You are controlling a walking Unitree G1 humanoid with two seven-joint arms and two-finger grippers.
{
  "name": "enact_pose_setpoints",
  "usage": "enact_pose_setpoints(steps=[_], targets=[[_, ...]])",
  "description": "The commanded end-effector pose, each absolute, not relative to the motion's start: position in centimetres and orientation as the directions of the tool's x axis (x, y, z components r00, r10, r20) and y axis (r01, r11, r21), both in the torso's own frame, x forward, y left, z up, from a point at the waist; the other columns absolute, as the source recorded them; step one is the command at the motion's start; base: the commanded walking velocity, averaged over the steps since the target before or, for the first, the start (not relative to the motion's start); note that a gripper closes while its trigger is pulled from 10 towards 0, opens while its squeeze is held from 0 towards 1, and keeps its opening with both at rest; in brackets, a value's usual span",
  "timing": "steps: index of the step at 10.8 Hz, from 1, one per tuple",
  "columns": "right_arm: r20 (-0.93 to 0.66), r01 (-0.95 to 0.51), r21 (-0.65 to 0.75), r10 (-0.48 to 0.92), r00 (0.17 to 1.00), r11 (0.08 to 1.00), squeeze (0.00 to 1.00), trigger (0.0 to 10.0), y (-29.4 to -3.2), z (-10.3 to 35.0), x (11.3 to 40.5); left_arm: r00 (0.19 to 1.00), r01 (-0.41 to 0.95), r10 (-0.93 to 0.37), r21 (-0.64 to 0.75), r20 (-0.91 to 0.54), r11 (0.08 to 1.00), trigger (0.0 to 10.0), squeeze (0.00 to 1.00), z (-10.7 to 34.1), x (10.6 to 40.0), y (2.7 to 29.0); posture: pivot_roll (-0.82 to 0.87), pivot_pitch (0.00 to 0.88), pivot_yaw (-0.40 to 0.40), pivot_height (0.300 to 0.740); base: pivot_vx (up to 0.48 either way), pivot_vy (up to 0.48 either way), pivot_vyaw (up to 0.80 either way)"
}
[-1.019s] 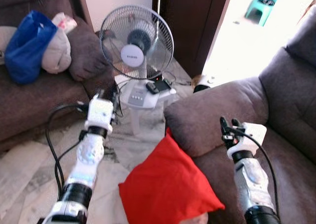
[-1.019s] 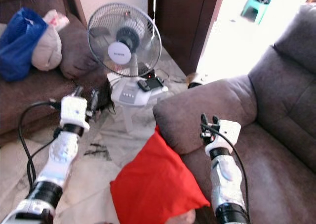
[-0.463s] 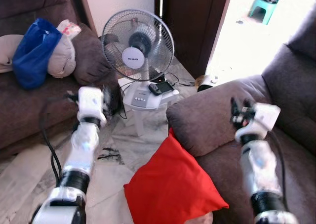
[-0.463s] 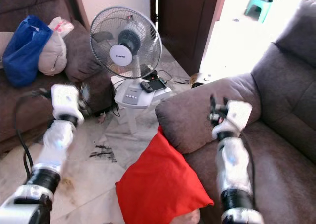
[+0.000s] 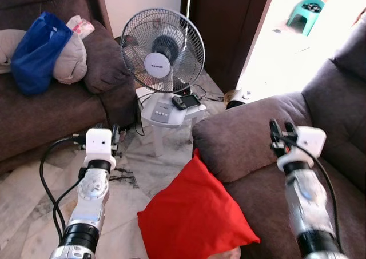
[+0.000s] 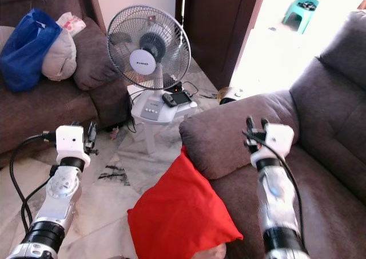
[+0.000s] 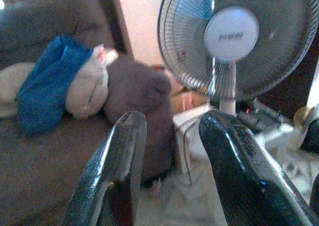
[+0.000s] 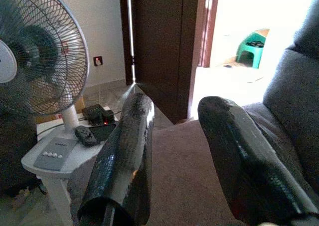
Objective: Move the pillow to the sofa from floor
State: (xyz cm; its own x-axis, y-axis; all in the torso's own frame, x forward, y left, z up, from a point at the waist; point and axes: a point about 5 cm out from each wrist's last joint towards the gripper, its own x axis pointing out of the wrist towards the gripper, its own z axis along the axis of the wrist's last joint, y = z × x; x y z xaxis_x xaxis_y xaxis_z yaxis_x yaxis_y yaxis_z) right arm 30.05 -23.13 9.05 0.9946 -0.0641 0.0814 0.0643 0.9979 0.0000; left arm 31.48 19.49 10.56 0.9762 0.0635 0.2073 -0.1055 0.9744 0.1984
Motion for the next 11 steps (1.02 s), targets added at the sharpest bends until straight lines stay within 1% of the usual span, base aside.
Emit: enact_pose_setpoints(steps=[1,2,3,4,5,6,7,10,11], targets=[[0.103,0.079,0.0,-0.078,0.992,0.997,0.0,10.0,-23.4,9.6,30.2,0.974,-0.088,0.041,0.204,0.224,0.975,10.0,0.0,11.3,31.9,19.0,0.03,0.0,-0.058,0.74,0.0,0.0,0.0],[0.115,0.072,0.012,-0.073,0.991,0.997,0.0,10.0,-22.6,10.0,30.9,0.972,-0.08,0.029,0.209,0.235,0.975,10.0,0.0,12.1,32.4,19.1,0.04,0.0,-0.056,0.74,0.0,0.0,0.0],[0.155,0.049,0.012,-0.05,0.987,0.999,0.0,10.0,-21.5,10.8,31.3,0.967,-0.079,0.018,0.233,0.254,0.969,10.0,0.0,12.6,32.6,19.3,0.0,0.0,-0.031,0.74,0.0,0.0,0.0],[0.151,0.068,0.026,-0.071,0.986,0.997,0.0,10.0,-21.6,10.7,31.4,0.975,-0.089,0.042,0.21,0.22,0.974,10.0,0.0,12.0,33.0,19.1,0.01,0.0,-0.036,0.74,0.0,0.0,0.0],[0.142,0.069,0.025,-0.072,0.987,0.997,0.0,10.0,-21.5,10.4,31.1,0.968,-0.061,0.001,0.235,0.249,0.97,10.0,0.0,12.5,32.8,18.4,0.01,0.0,-0.022,0.74,0.0,0.0,0.0],[0.13,0.072,0.017,-0.074,0.989,0.997,0.0,10.0,-21.7,10.0,30.7,0.969,-0.062,0.005,0.222,0.248,0.973,10.0,0.0,12.4,32.6,18.1,0.01,0.0,-0.02,0.74,0.0,0.0,0.0],[0.12,0.091,0.013,-0.092,0.989,0.996,0.0,10.0,-22.0,9.7,30.4,0.97,-0.034,-0.023,0.229,0.242,0.973,10.0,0.0,12.2,32.4,17.6,0.01,0.0,-0.014,0.74,0.0,0.0,0.0],[0.133,0.083,-0.01,-0.081,0.988,0.997,0.0,10.0,-21.5,9.9,30.4,0.968,-0.038,-0.021,0.228,0.249,0.973,10.0,0.0,12.7,32.8,18.2,0.01,0.0,-0.006,0.74,0.0,0.0,0.0],[0.128,0.068,-0.015,-0.066,0.99,0.998,0.0,10.0,-21.3,10.0,30.4,0.967,-0.03,-0.03,0.229,0.252,0.973,10.0,0.0,12.9,32.9,17.7,0.02,0.0,-0.009,0.74,0.0,0.0,0.0]])
